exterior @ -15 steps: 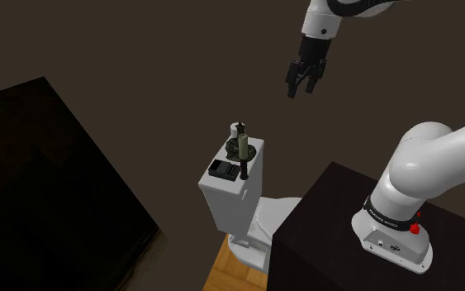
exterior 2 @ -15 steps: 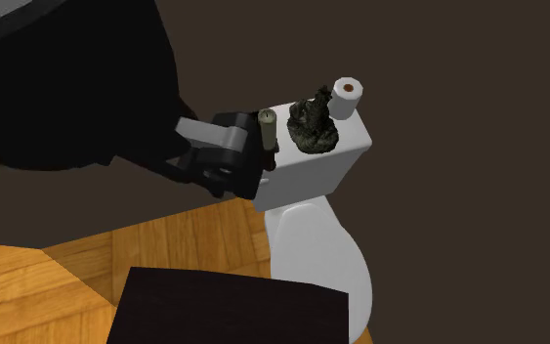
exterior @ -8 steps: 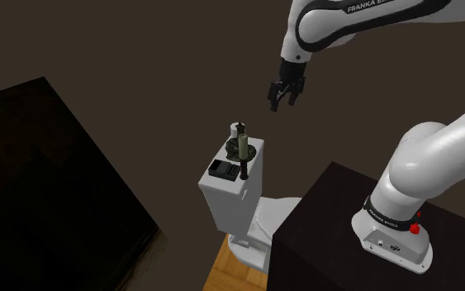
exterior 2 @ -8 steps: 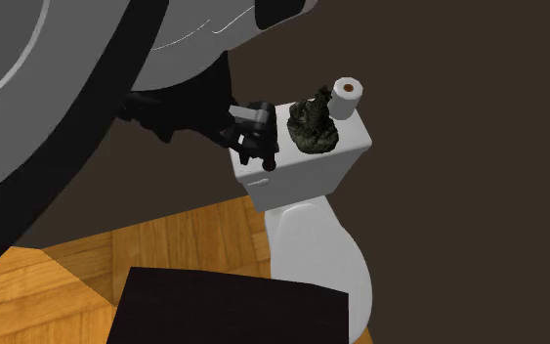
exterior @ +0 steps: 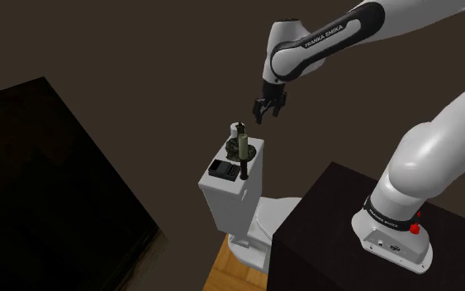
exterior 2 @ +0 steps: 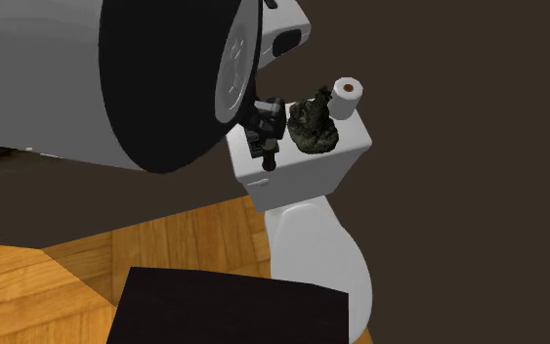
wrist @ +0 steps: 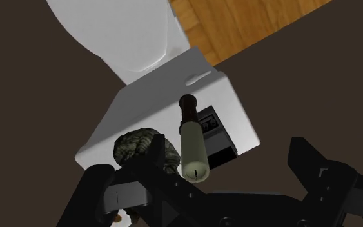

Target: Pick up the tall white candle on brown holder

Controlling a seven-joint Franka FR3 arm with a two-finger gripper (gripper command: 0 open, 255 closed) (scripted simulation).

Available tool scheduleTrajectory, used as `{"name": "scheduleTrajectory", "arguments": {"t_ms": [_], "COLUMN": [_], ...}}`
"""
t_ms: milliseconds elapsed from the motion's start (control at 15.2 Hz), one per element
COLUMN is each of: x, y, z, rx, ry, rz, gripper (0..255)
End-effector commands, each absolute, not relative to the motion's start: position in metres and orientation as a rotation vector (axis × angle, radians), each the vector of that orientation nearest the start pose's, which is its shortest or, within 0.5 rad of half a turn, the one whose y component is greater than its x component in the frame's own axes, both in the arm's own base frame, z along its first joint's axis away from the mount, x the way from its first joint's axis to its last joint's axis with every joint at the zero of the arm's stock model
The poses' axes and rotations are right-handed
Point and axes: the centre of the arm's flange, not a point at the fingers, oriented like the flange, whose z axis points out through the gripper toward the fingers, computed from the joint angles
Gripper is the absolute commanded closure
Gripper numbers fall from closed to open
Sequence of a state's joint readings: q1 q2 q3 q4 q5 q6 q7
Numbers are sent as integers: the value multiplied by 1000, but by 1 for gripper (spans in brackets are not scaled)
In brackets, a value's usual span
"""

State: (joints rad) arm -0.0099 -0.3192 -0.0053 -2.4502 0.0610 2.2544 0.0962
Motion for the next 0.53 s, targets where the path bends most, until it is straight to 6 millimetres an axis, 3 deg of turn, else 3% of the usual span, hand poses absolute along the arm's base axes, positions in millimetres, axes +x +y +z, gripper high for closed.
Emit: {"name": "scheduleTrajectory", "arguments": {"t_ms": [0,462], "x": [469,531], "y": [-5,-10], "z": [410,345], "rx": [-3082,-3120], "ry": [227,231], "rz": [-200,-234], "gripper": [0,0]}}
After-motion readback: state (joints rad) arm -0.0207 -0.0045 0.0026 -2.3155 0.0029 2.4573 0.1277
